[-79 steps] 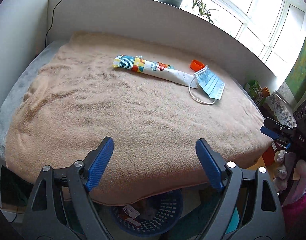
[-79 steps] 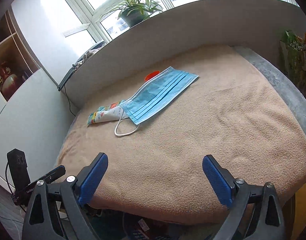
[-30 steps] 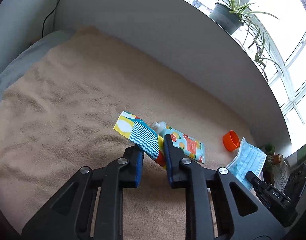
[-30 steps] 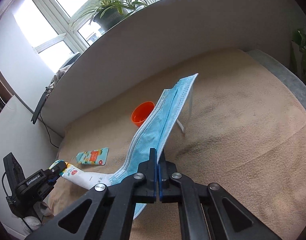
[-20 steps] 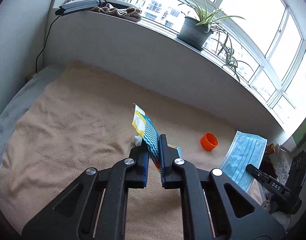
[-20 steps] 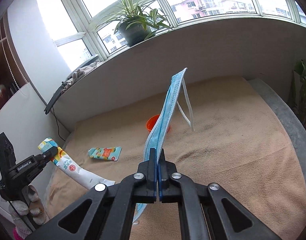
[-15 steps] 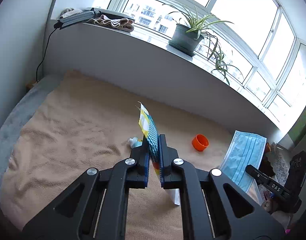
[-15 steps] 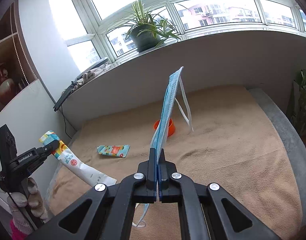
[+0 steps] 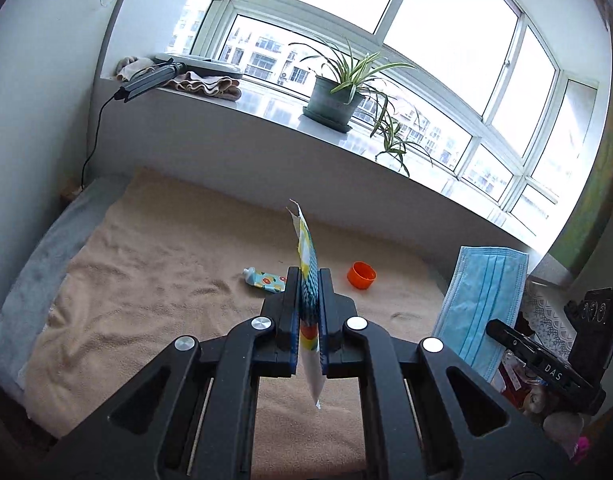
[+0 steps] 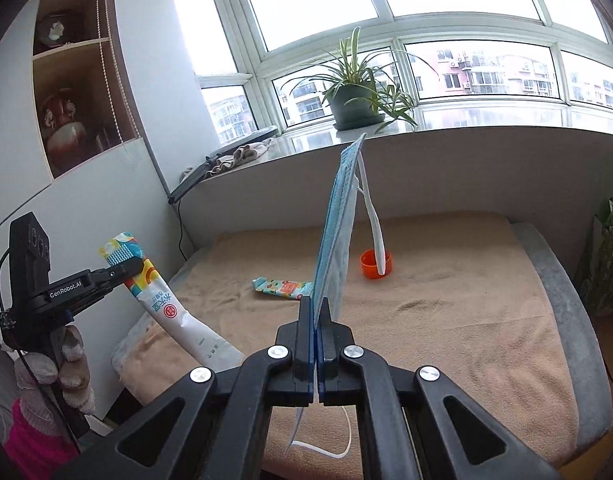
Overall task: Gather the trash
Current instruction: 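Carry the tube pouch and blue mask down to the blue basket with both tools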
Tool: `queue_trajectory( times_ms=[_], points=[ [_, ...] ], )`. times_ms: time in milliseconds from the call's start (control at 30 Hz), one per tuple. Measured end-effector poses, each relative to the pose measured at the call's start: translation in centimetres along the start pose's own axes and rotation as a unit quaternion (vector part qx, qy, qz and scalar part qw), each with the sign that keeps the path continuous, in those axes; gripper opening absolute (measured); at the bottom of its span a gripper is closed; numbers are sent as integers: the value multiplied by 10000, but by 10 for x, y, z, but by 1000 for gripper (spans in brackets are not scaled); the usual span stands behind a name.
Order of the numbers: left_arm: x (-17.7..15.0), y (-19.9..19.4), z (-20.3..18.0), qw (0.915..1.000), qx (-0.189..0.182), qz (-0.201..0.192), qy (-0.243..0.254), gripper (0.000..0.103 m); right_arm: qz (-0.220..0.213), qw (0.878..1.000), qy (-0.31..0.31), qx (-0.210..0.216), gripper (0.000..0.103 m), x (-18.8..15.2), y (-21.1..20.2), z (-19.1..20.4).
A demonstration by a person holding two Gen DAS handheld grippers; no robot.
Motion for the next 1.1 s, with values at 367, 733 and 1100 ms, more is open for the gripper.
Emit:
queue_trajectory(
  times_ms=[367, 733, 1100],
  points=[
    [-31, -63, -12, 9996, -257, -59, 36, 5, 14, 9980, -442, 462, 0, -45, -50, 39],
    [-85, -89, -8, 9992, -274, 263, -80, 5, 377, 9945, -691, 695, 0, -107, -62, 59],
    [-165, -65, 15, 9946, -123, 940, -422, 5, 1036, 9883, -775, 804, 0, -175, -41, 72]
  ],
)
Point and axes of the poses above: each gripper's, at about its wrist camera, not at the fingertips, and y roughly the way its jaws point, z to its left, x to its top, the point moved 6 cm from there along y, roughly the way its jaws point, and after that the axes turned 9 degrees about -x, right-handed, at the moved point
